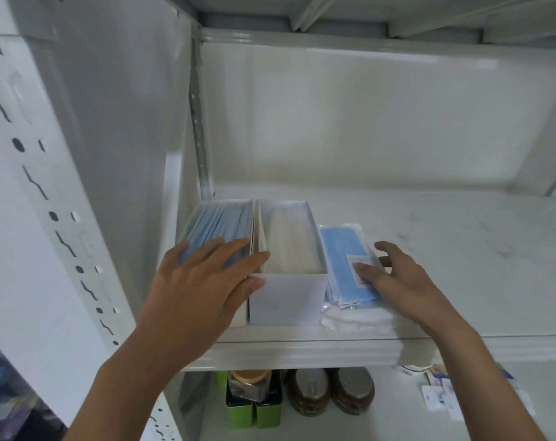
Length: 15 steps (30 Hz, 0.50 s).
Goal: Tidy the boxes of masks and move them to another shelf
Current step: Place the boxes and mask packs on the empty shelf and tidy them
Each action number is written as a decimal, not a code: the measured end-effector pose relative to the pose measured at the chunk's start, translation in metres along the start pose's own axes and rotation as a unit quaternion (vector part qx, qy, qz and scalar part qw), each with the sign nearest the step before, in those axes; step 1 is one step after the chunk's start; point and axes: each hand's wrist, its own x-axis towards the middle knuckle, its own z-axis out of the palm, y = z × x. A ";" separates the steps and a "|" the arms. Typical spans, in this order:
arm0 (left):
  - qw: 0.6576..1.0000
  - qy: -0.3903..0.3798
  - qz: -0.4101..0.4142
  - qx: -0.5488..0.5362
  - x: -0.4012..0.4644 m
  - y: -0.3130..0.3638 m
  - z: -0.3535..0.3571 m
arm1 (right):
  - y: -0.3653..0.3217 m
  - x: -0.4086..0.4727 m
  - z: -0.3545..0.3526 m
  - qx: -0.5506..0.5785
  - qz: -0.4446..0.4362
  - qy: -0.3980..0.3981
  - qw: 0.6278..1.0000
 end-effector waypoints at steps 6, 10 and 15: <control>1.000 -0.013 0.007 -0.010 0.000 -0.003 -0.005 | 0.005 0.003 -0.008 -0.005 -0.001 0.003 1.000; 0.999 -0.006 0.036 -0.012 0.002 -0.007 -0.004 | 0.008 0.002 -0.002 0.018 -0.015 -0.025 0.999; 0.998 0.038 0.046 -0.026 0.003 -0.008 0.002 | 0.013 0.003 0.010 0.010 -0.029 0.001 1.000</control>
